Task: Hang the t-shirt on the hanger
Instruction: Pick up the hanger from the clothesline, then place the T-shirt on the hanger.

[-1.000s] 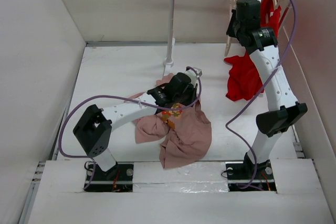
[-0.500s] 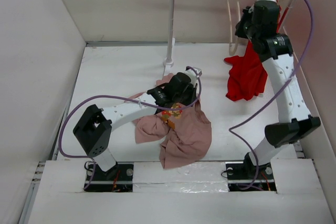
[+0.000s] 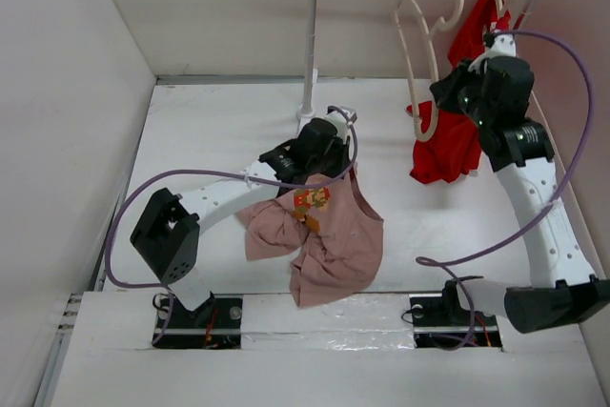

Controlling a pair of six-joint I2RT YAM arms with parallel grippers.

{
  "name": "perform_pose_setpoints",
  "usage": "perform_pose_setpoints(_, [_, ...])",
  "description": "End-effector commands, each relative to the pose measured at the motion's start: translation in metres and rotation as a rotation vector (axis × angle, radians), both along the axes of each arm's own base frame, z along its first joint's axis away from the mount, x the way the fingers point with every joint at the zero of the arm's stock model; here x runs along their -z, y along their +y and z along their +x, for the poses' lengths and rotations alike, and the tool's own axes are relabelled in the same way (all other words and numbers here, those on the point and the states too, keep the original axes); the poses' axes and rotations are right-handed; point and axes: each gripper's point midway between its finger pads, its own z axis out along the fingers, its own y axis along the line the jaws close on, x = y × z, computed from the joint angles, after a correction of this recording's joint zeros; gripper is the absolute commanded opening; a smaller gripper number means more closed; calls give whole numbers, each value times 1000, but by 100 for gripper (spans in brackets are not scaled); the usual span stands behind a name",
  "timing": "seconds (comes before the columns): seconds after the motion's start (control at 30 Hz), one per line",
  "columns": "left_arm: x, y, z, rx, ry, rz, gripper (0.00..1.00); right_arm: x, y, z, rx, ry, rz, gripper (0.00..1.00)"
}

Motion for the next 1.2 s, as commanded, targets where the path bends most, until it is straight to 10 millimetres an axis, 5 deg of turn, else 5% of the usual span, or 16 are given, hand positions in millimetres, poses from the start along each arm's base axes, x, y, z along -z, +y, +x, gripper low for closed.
perform_pose_setpoints(0.0, [-34, 1, 22, -23, -70, -63, 0, -32, 17, -41, -95, -123, 81, 0])
perform_pose_setpoints(0.1, [-32, 9, 36, -55, -62, -67, 0, 6, 35, -80, -194, 1, 126, 0])
perform_pose_setpoints(0.13, [-33, 7, 37, -51, -61, -69, 0, 3, 34, -105, -208, -12, 153, 0])
perform_pose_setpoints(0.2, [-41, 8, 52, -71, -81, -97, 0, 40, 40, -132, -208, 96, 226, 0])
perform_pose_setpoints(0.27, [-36, 7, 61, -78, -74, -91, 0, 41, 43, -167, -241, 74, 285, 0])
perform_pose_setpoints(0.4, [-38, 10, 84, -93, -74, -97, 0, 83, 47, -206, -265, 220, 334, 0])
perform_pose_setpoints(0.53, [-36, 21, 107, -125, -63, -107, 0, 84, 48, -236, -324, 263, 307, 0])
perform_pose_setpoints(0.77, [-51, 42, 131, -183, -78, -135, 0, 101, 47, -257, -361, 358, 261, 0])
perform_pose_setpoints(1.17, [-40, 48, 106, -144, -40, -103, 0, 109, 59, -236, -443, 339, 203, 0])
